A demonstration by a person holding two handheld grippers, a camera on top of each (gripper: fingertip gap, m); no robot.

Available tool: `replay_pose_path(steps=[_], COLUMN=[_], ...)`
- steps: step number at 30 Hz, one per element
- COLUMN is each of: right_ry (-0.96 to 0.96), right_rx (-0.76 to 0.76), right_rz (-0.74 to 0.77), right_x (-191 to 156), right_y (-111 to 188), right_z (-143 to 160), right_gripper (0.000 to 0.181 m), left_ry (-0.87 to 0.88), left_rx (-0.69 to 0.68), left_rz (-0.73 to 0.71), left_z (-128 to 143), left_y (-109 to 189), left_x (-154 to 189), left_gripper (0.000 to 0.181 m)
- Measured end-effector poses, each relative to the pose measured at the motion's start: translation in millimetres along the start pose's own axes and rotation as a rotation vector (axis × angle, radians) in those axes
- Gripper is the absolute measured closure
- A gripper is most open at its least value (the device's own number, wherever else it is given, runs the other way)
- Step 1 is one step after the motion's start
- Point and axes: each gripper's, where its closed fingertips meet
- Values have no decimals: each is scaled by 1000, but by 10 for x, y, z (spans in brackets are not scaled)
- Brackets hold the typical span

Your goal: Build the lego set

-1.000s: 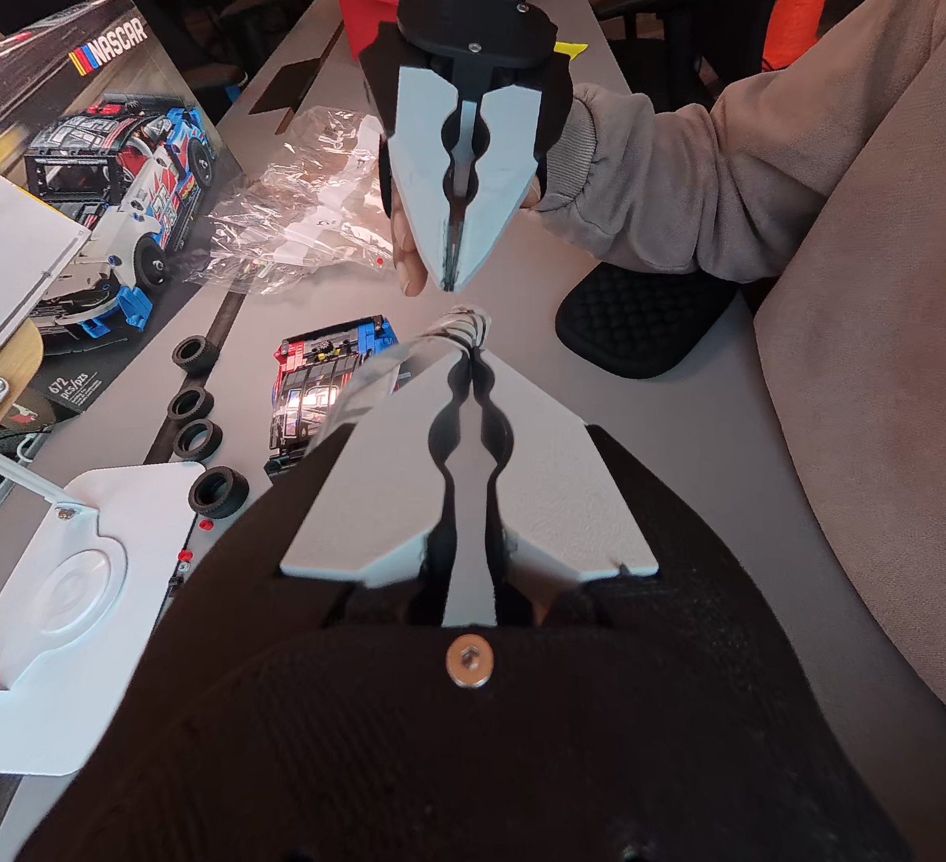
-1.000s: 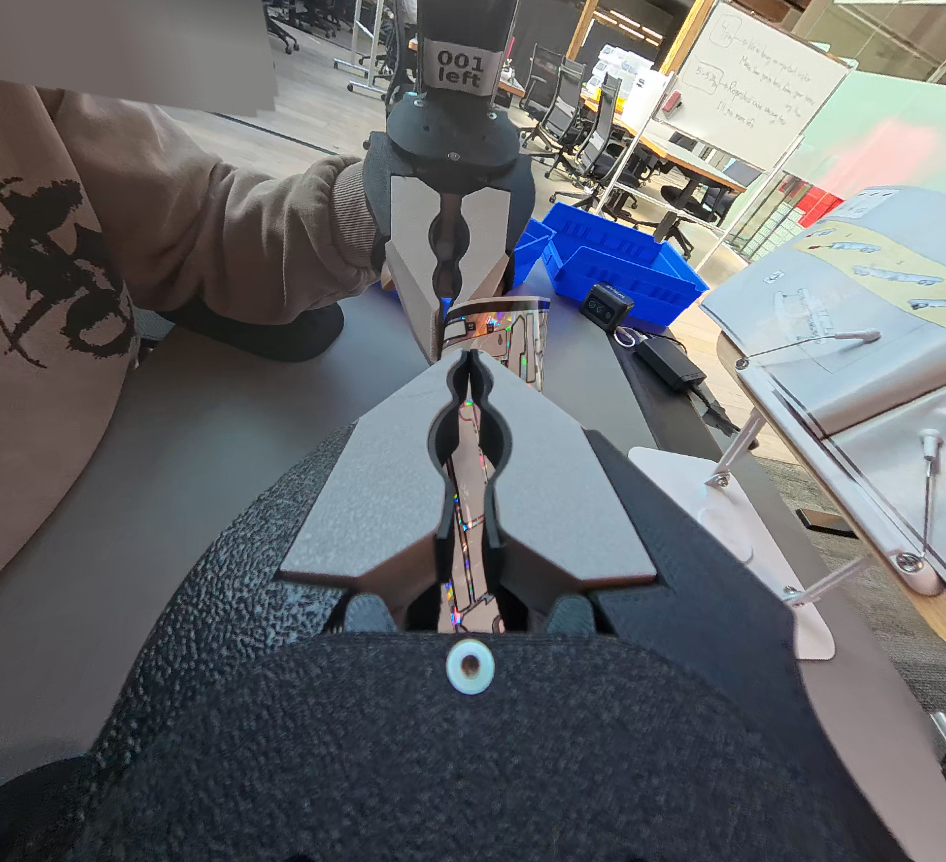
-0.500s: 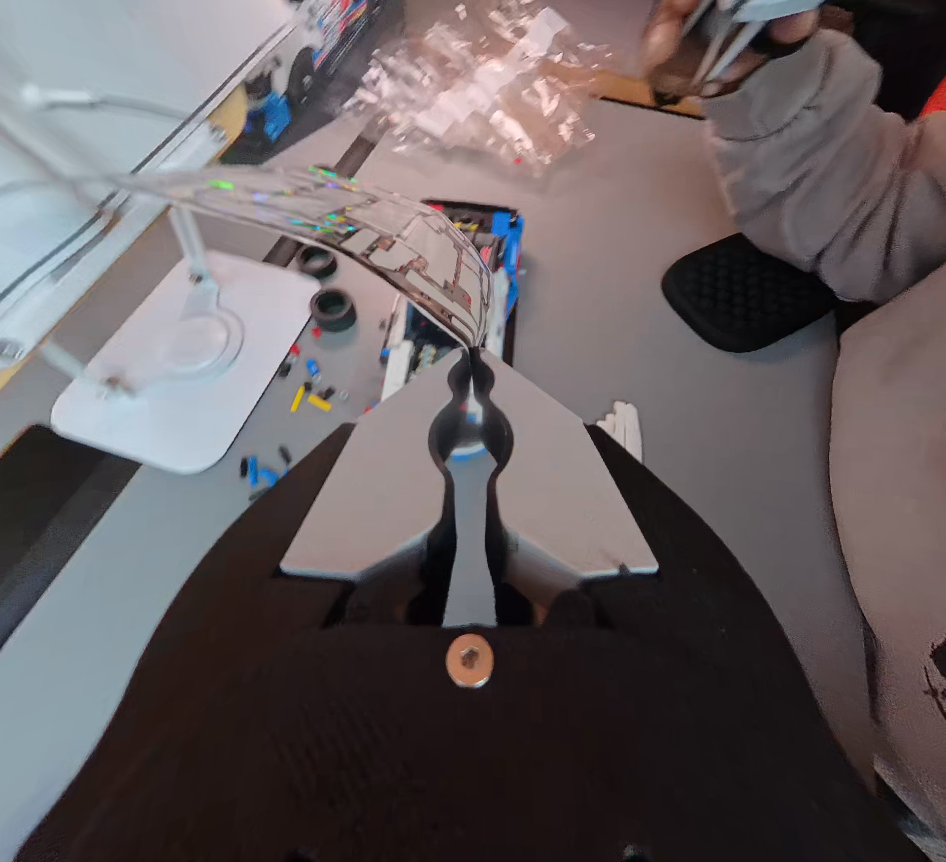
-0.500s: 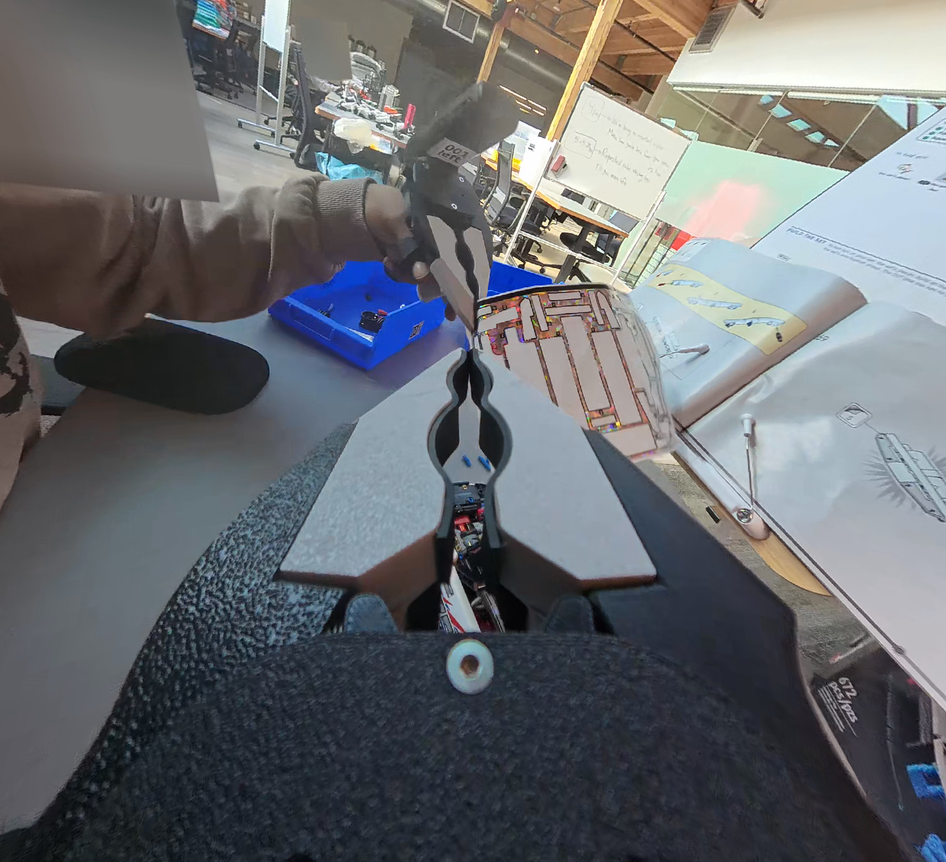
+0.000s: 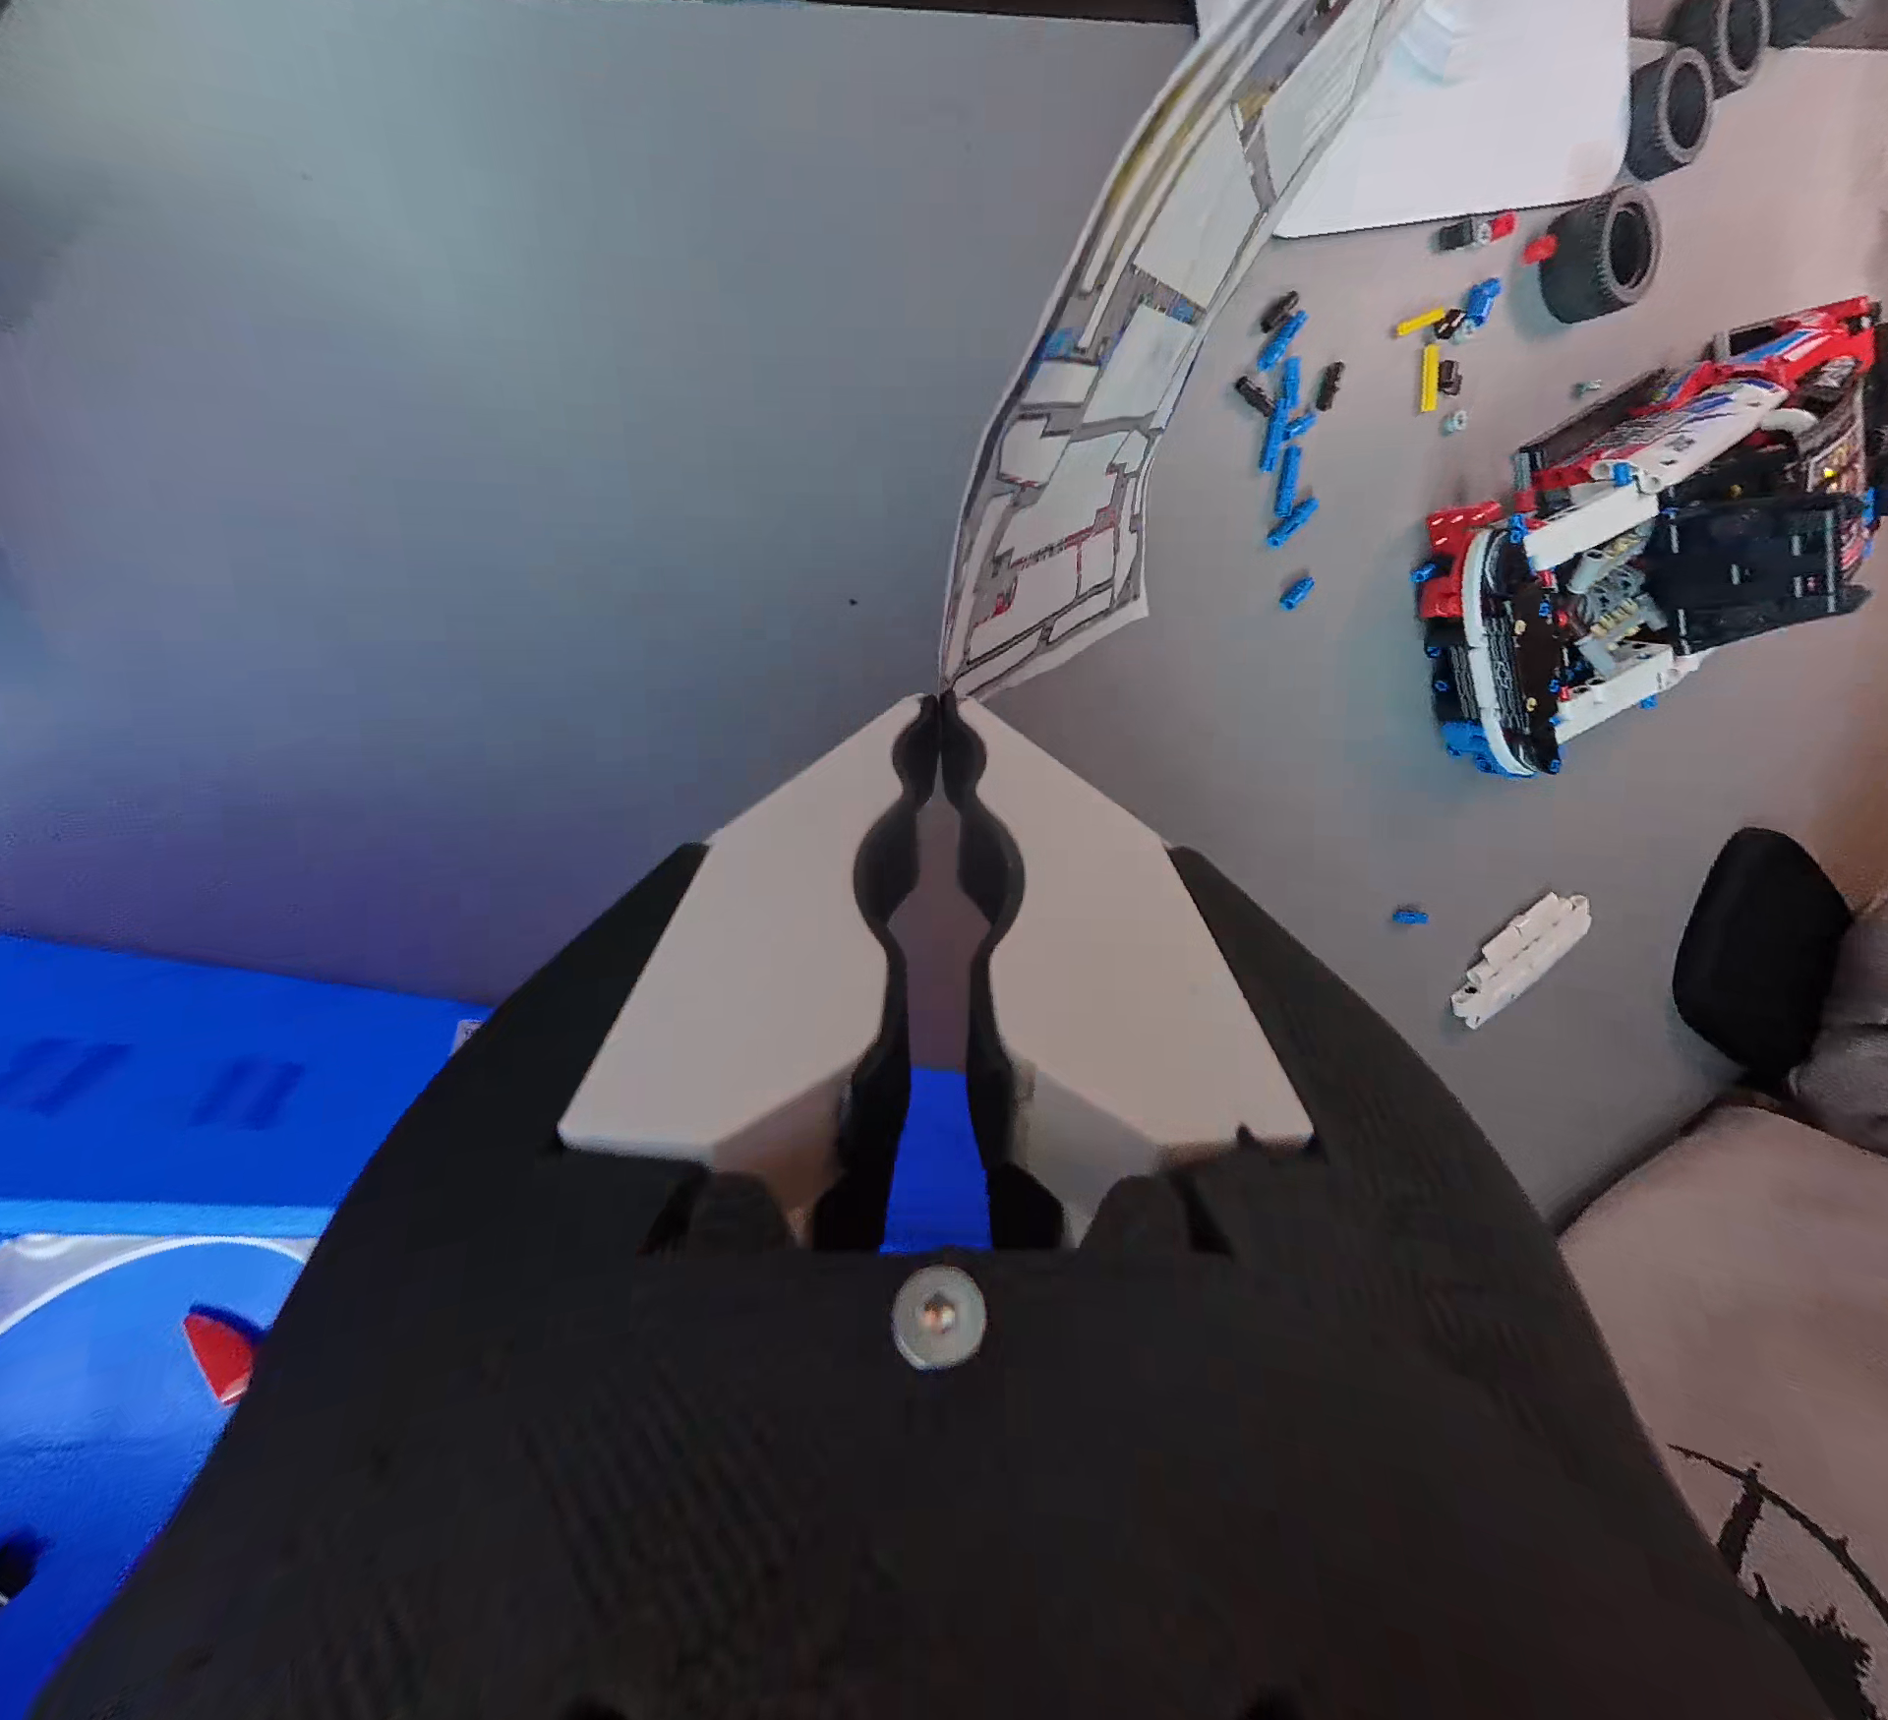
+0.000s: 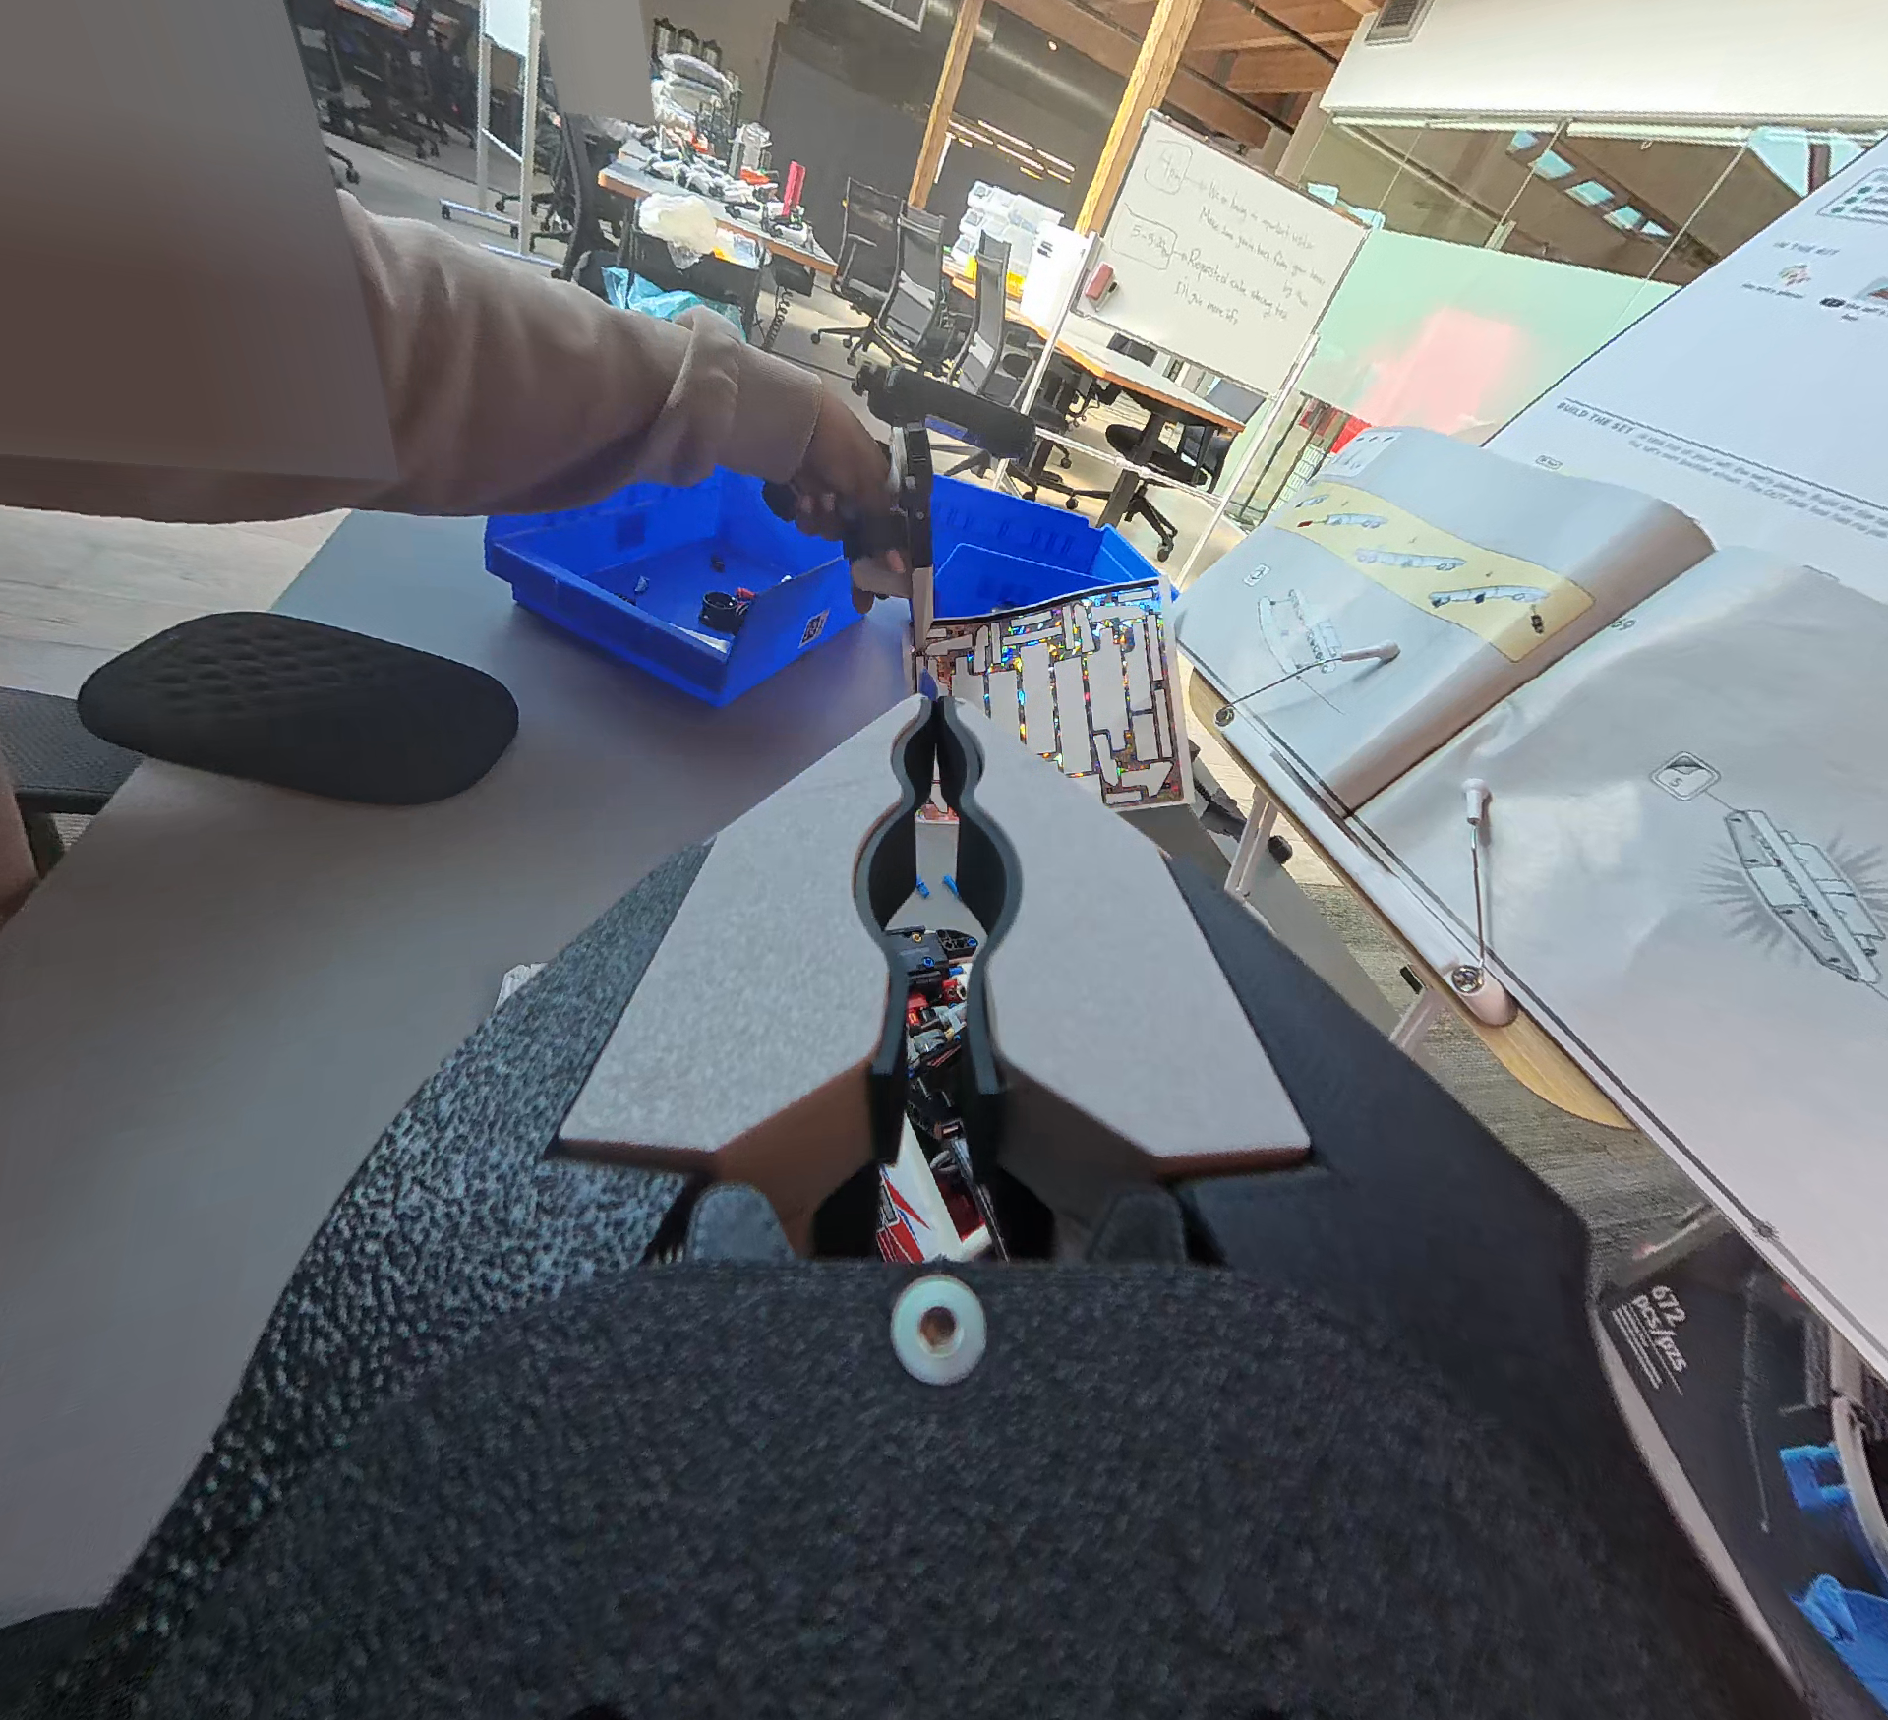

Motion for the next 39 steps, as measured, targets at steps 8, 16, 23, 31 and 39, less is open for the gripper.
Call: replay_pose_path(steps=[8, 16, 23, 31, 39], right_ry=[-17, -24, -17, -16, -11], right_rx=[-25, -29, -18, -27, -97], right_rz=[12, 11, 17, 11, 11], right_x=[59, 75, 78, 61, -36], right_y=[5, -2, 30, -6, -271], right_z=[83, 107, 53, 90, 339], right_gripper=[181, 181, 181, 181, 181], left_ry=[-2, 104, 194, -128, -665], left_rx=[-174, -76, 36, 303, 557], left_rz=[-106, -150, -168, -402, 414], left_z=[171, -90, -236, -622, 263], left_y=[-259, -303, -243, 306, 224], left_x=[-153, -255, -372, -145, 2493], left_gripper=[181, 181, 176, 121, 161])
Point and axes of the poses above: each gripper's, where its closed fingertips meet, y back along the fingers, z out of its underside, x = y × z across the jaws
